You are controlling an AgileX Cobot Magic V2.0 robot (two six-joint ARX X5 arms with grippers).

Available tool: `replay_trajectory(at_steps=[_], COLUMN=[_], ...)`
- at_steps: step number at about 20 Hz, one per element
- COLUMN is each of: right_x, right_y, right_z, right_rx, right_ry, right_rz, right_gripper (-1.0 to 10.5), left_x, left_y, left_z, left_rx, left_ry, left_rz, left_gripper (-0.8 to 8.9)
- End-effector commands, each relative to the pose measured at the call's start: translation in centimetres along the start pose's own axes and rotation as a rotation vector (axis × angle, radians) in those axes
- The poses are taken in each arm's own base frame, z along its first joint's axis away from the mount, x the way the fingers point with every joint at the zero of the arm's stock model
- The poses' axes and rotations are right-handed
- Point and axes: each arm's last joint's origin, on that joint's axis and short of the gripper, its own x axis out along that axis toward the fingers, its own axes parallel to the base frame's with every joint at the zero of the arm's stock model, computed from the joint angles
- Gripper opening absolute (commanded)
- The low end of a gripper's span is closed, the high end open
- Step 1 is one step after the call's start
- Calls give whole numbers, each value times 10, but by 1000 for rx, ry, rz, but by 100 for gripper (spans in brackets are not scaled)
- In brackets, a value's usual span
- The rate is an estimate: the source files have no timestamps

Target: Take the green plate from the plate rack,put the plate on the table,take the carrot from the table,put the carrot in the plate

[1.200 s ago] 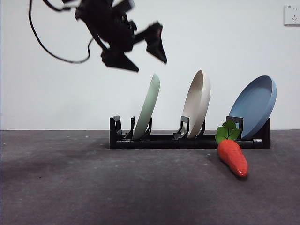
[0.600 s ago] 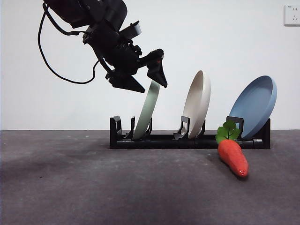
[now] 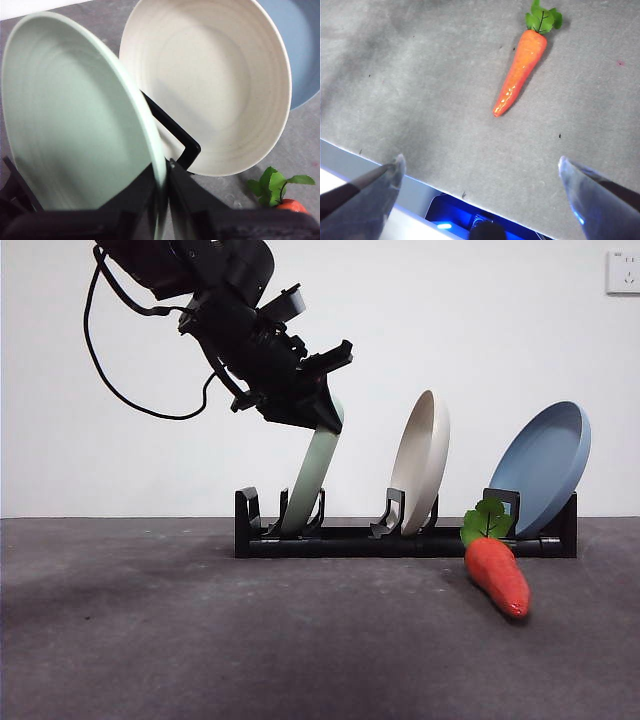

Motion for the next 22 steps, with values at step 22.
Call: replay_trajectory(at_steps=[22], right_x=[-1], right_y=[0], right_z=[1], right_rx=[10], right_ry=[-5], right_rz=[-1], right_gripper=[684], left_x=[-170], left_y=[-85], left_z=[69], left_rx=[307], left_ry=[88], left_rz=[3], left_gripper=[-5])
